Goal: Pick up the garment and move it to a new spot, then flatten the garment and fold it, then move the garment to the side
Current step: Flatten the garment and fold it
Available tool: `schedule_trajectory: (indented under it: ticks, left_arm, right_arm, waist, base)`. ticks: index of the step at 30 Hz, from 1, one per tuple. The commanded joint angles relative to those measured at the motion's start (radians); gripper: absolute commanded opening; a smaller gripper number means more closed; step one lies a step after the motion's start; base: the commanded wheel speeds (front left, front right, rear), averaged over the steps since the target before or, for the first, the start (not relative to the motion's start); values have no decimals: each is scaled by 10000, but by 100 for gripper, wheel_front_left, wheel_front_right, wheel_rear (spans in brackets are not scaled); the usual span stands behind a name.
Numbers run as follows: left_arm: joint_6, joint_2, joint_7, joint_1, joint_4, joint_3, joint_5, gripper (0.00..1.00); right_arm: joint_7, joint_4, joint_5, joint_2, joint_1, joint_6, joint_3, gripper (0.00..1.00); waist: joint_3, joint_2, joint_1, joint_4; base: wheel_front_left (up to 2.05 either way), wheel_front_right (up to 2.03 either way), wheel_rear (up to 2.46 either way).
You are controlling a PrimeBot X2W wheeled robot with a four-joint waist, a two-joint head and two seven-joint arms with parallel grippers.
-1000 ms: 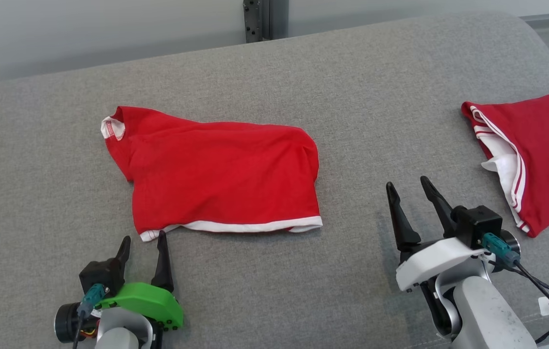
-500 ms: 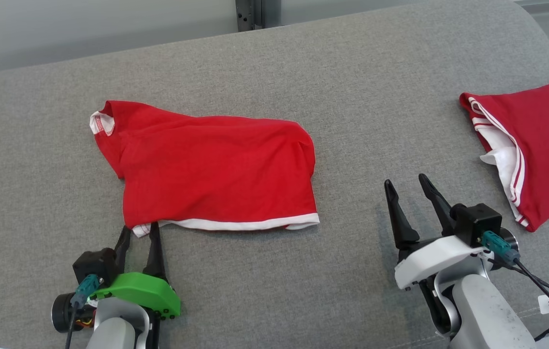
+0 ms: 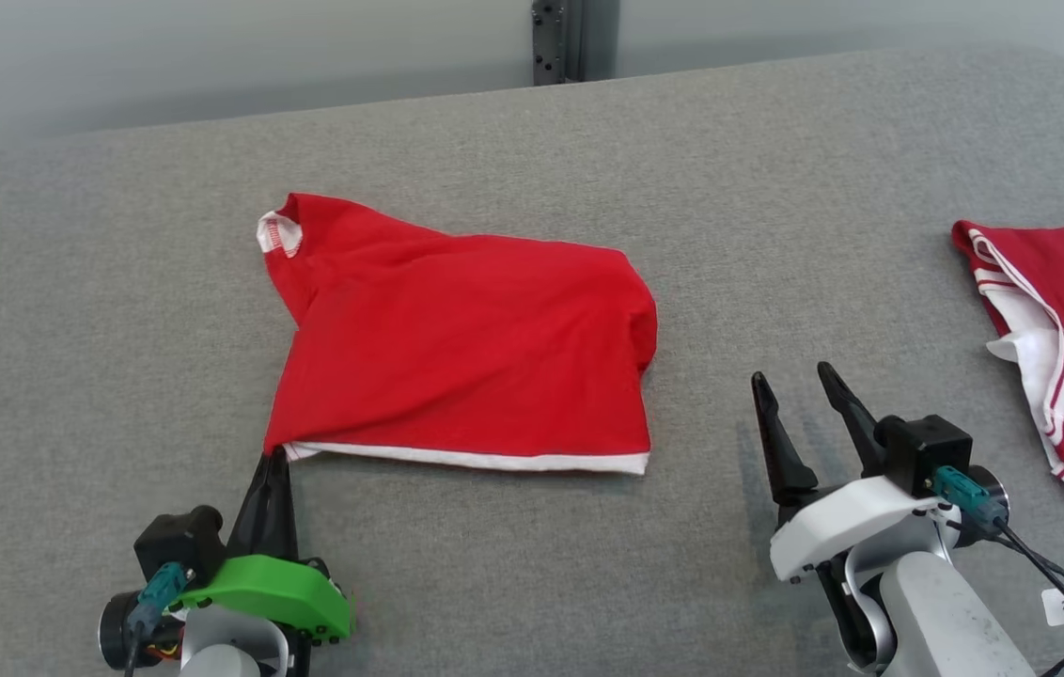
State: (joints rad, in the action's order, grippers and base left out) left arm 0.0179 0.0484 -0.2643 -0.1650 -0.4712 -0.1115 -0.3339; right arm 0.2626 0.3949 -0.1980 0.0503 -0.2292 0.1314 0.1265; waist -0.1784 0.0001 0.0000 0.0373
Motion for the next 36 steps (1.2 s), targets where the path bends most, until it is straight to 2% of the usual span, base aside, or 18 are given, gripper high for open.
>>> schedule_trajectory:
  ticks: [1,11,12,13,14,15,26,35,36]
  left_arm:
    - [-40,48,7,211,58,101,-25,0]
    - [-369,45,7,528,-83,715,282,0]
    - [-424,42,7,532,-168,738,281,4]
    - [-463,42,7,523,-210,755,283,31]
    - [-499,45,7,494,-202,778,301,84]
    - [-540,43,7,498,-229,761,321,100]
    - [-738,46,7,329,-58,279,198,100]
    - [-664,43,7,244,322,-21,315,100]
    - [-663,43,7,260,351,-42,318,100]
  right_arm:
    - [29,49,3,12,163,-15,31,100]
    - [29,269,-191,14,158,-15,644,100]
    - [29,313,-191,15,159,-15,765,100]
    - [29,362,-212,12,167,-15,890,100]
    - [29,427,-192,12,184,-15,1035,100]
    - [29,490,-187,14,204,-15,1156,100]
    - [29,1344,-397,14,-81,-15,1976,100]
    - [29,1984,-621,17,-602,-15,2009,100]
    - [29,2006,-643,17,-631,-15,2000,94]
  waist:
    - [315,-1,0,-533]
    - [398,-1,0,-1160]
    - [392,-1,0,-1183]
    - [386,-1,0,-1197]
    - [379,-1,0,-1209]
    - [373,-1,0,-1219]
    - [116,-1,0,-1502]
    - [-74,-1,0,-1866]
    - [-85,-1,0,-1886]
  base:
    - [0,0,0]
    - [0,0,0]
    - [0,0,0]
    - [0,0,0]
    - [0,0,0]
    - [0,0,0]
    - [0,0,0]
    - [0,0,0]
    - [0,0,0]
